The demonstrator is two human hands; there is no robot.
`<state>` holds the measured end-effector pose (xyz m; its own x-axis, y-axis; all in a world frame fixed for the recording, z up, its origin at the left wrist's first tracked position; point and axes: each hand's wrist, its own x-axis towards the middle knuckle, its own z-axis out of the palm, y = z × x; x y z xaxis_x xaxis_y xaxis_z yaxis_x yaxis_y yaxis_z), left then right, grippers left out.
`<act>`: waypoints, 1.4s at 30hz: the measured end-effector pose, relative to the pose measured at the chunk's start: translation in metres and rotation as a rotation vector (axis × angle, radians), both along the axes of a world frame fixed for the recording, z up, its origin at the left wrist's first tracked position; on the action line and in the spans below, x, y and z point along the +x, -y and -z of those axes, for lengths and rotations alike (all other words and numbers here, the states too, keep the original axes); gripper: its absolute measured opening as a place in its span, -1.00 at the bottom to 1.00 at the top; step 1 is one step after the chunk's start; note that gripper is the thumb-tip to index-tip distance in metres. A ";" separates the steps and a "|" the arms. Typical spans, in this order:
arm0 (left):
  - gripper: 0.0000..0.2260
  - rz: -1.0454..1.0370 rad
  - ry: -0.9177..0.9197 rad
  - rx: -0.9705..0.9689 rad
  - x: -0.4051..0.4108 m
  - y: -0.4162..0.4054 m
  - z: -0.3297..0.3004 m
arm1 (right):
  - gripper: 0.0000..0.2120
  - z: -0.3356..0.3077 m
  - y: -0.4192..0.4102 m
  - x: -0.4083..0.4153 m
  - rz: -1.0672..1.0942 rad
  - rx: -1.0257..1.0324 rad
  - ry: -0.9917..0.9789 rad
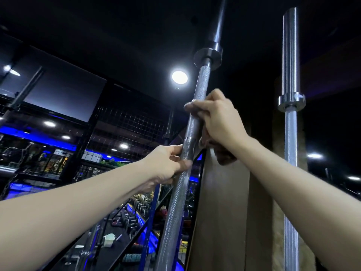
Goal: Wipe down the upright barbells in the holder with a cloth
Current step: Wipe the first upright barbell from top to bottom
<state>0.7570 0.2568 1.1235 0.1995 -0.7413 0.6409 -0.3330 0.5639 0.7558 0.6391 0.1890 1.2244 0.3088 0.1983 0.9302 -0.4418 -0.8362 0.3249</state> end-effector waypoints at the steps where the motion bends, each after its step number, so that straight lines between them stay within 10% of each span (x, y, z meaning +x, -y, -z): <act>1: -0.75 0.004 0.000 0.005 0.000 0.000 0.000 | -0.76 -0.013 0.000 0.002 -0.010 0.026 0.026; 42: -0.46 0.014 -0.007 0.038 0.006 -0.007 0.029 | -0.73 0.038 0.004 -0.009 -0.063 0.042 -0.095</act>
